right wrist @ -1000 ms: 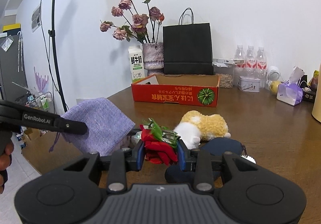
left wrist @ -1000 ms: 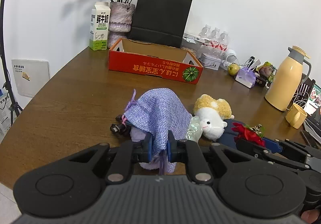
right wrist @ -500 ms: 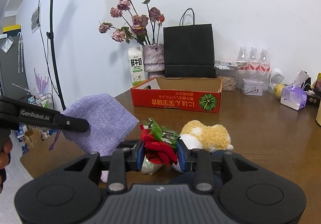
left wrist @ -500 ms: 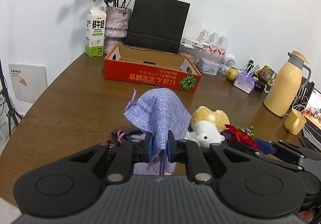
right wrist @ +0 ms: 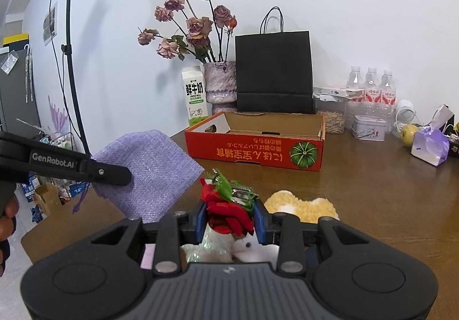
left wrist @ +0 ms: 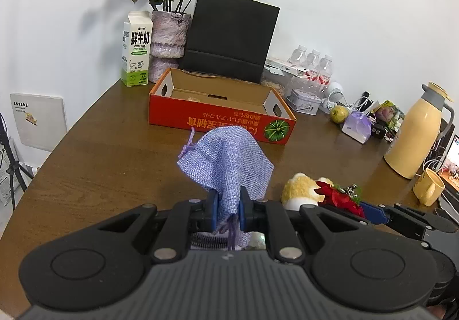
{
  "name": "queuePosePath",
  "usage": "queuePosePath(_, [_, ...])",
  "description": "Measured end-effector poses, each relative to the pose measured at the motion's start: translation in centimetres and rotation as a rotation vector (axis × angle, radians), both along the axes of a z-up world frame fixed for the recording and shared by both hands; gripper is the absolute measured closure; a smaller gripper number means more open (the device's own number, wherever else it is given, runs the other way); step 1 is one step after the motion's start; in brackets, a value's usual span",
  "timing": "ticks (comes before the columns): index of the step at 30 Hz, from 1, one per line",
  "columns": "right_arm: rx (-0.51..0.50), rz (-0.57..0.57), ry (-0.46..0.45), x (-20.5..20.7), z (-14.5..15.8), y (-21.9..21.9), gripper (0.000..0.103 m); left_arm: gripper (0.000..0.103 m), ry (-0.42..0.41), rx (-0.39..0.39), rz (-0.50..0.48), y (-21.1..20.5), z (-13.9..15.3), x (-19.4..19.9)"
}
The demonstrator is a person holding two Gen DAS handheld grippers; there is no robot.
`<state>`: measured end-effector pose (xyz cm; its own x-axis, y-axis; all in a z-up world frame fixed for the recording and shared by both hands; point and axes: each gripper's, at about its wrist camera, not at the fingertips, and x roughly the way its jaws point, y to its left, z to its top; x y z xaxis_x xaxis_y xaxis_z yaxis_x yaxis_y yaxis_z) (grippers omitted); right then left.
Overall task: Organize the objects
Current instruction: 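Carry the purple bag toward the cardboard box while the right gripper carries the red flower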
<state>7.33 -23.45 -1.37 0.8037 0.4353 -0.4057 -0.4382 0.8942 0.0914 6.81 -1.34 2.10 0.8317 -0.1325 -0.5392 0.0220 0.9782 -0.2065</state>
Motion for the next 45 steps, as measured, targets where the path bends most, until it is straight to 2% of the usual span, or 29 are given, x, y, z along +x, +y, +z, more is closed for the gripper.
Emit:
queuePosePath(32, [-0.016, 0.007, -0.021, 11.0, 2.7, 4.1, 0.071, 0.089, -0.025, -0.021, 0.003, 1.9, 2.8, 10.8])
queuePosePath(45, [-0.007, -0.017, -0.009, 17.1, 3.4, 4.7, 0.071, 0.089, -0.037, -0.05, -0.008, 2.6, 3.6, 16.3])
